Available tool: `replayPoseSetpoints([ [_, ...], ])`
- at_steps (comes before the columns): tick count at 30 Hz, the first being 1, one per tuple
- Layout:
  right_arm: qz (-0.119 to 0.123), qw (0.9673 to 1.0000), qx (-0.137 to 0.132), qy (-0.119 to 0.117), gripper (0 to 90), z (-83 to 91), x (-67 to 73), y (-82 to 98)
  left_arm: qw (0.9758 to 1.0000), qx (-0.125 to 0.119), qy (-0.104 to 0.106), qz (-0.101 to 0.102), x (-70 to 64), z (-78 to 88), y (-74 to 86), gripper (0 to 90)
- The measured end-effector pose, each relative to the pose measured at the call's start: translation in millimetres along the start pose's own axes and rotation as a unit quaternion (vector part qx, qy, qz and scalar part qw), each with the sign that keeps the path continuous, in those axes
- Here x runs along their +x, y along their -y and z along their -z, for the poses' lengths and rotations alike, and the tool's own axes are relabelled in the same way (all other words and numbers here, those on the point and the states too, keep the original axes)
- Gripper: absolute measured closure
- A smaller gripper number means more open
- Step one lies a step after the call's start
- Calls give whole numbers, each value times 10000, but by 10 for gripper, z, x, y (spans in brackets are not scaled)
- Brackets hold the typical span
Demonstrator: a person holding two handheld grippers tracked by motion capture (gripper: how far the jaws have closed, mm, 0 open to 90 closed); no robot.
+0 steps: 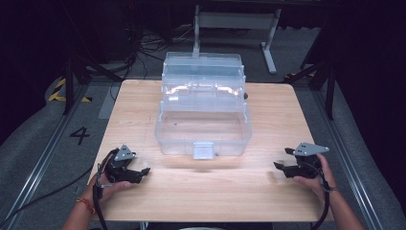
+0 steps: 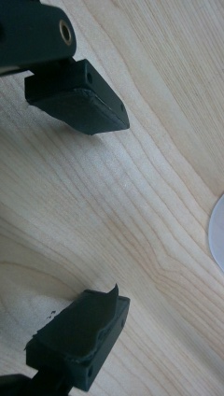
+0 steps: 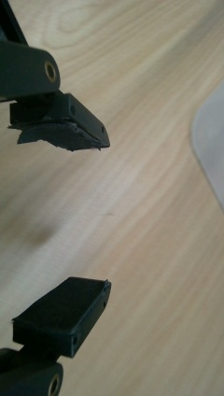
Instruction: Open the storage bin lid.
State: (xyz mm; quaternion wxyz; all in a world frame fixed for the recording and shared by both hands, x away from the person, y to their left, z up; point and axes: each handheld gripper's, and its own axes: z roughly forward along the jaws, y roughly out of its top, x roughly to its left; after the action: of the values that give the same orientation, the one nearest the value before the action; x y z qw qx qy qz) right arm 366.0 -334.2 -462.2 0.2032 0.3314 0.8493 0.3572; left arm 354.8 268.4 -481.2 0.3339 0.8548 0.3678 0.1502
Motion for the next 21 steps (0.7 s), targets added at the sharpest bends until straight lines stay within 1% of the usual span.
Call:
replayPoseSetpoints([
  [1,-56,10000,17,-44,258,-1,10,73,10000,1,-1,-2,0,0,0,143],
  [3,-169,9998,41,-42,248,-8,28,163,10000,1,-2,7,-2,0,0,144],
  [5,-323,9994,-9,-75,219,-39,35,266,10000,11,19,56,-10,0,2,143],
  [6,-447,9989,-26,-124,213,-38,22,287,10000,11,16,61,-11,0,3,144],
  [8,-579,9983,25,-95,193,-21,0,308,10000,12,9,64,-12,0,2,144],
  [10,-615,9980,36,-139,194,-16,-14,317,10000,9,10,73,-13,-1,2,143],
  [13,-630,9979,44,-138,193,-11,-12,321,10000,-9,-25,43,-9,-4,-2,143],
  [16,-690,9976,57,-81,179,-6,-14,328,10000,-16,-6,97,-14,-8,-1,142],
  [18,-714,9974,68,-44,171,-6,-9,328,9999,-1,20,103,-13,-13,-6,140],
  [20,-730,9973,75,-35,165,-7,-9,328,10000,13,-8,56,-7,-13,-11,138],
  [21,-730,9973,77,-31,163,-7,-10,328,10000,2,6,87,-10,-18,-12,137],
])
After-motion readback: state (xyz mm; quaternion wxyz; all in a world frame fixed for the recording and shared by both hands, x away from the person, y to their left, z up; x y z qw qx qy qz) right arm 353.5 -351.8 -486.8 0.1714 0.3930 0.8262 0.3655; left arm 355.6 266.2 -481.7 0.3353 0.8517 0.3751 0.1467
